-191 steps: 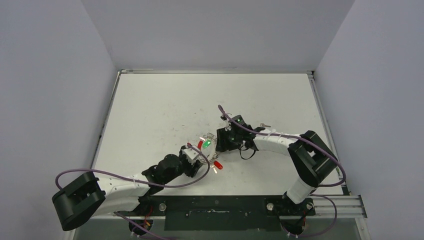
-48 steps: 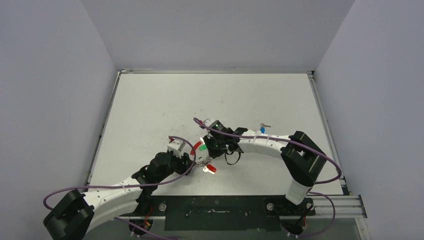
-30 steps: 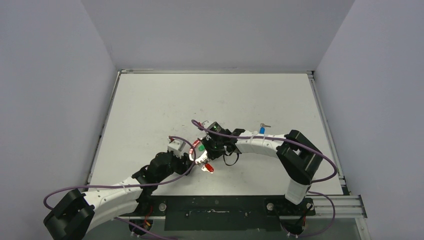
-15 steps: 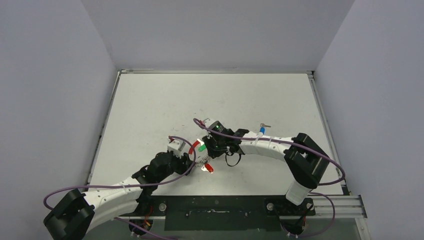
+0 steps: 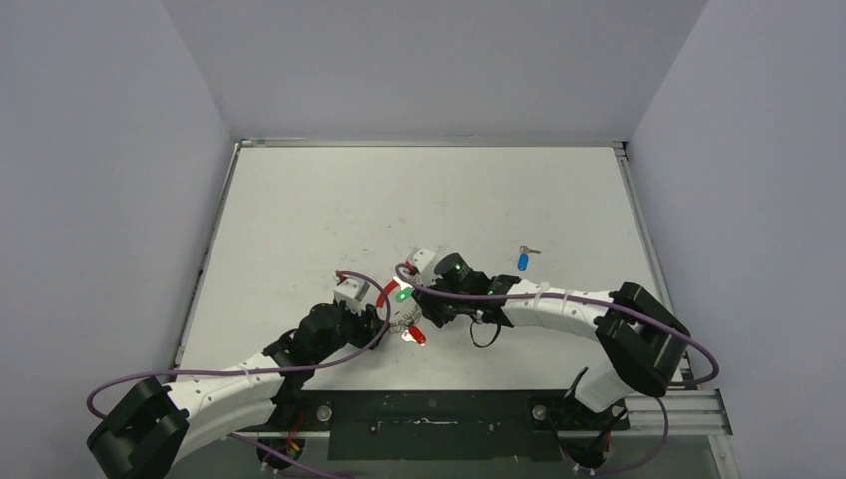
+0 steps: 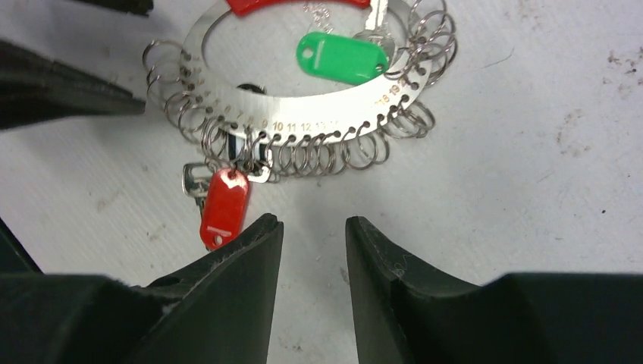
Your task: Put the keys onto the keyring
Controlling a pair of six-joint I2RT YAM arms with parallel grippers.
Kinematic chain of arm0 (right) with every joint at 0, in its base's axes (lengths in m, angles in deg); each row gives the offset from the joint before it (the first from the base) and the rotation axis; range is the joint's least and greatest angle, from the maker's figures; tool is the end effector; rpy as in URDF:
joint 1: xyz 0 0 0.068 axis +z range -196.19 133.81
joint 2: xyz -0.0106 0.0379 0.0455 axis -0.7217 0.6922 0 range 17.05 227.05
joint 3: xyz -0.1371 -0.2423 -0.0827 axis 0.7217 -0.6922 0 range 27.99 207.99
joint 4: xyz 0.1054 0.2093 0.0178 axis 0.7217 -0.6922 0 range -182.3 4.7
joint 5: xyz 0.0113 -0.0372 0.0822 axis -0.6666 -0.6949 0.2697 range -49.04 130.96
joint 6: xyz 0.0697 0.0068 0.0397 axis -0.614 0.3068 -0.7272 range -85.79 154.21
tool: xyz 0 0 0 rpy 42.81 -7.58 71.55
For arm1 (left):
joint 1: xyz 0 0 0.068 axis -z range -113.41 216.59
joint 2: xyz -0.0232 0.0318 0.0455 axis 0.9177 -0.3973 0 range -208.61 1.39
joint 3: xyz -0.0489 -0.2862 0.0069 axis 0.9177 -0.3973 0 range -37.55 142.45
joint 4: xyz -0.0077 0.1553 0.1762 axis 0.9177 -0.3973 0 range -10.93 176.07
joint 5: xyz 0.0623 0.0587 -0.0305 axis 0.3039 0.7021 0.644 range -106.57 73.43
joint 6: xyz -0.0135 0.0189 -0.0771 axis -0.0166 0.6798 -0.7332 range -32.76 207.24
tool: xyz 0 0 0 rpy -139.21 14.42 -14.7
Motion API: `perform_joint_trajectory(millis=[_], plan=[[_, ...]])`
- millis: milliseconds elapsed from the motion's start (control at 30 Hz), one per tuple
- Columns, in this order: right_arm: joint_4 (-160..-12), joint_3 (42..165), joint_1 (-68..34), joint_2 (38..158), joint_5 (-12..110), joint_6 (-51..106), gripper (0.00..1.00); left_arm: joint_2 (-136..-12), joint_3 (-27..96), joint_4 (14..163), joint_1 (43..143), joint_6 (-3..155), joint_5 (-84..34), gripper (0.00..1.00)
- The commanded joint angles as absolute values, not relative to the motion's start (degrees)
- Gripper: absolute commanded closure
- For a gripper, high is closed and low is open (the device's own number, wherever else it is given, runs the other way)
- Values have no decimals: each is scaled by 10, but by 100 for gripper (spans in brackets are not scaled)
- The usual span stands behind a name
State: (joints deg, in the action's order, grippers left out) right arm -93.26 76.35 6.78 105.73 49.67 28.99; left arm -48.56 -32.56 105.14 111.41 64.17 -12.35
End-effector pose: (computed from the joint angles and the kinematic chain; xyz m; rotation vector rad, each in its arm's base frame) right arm 0.1797 0.2559 0.1946 -1.0800 2.2600 0.6305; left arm 0.1193 -0.1113 0.1563 0.3464 2.0588 -0.6658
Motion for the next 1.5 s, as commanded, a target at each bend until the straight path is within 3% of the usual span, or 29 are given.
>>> perform_joint_trajectory(millis=[0,200,467,933,1267,1467], plan=[[-797,710,71,1004,564,415,62,-479,-308,1067,1110,641,-127,50],[-770,702,63,1028,650,470,61,-478,-309,1068,1110,641,-128,50],[-677,666,62,1043,578,503,69,-472,-310,1068,1110,643,-129,50],[-690,693,62,1110,552,556,73,-474,-310,1068,1110,646,-128,50],[-682,701,62,1122,537,572,99,-471,-310,1067,1110,651,-126,50],[-682,689,62,1099,537,578,100,-469,-309,1065,1109,655,-128,50]])
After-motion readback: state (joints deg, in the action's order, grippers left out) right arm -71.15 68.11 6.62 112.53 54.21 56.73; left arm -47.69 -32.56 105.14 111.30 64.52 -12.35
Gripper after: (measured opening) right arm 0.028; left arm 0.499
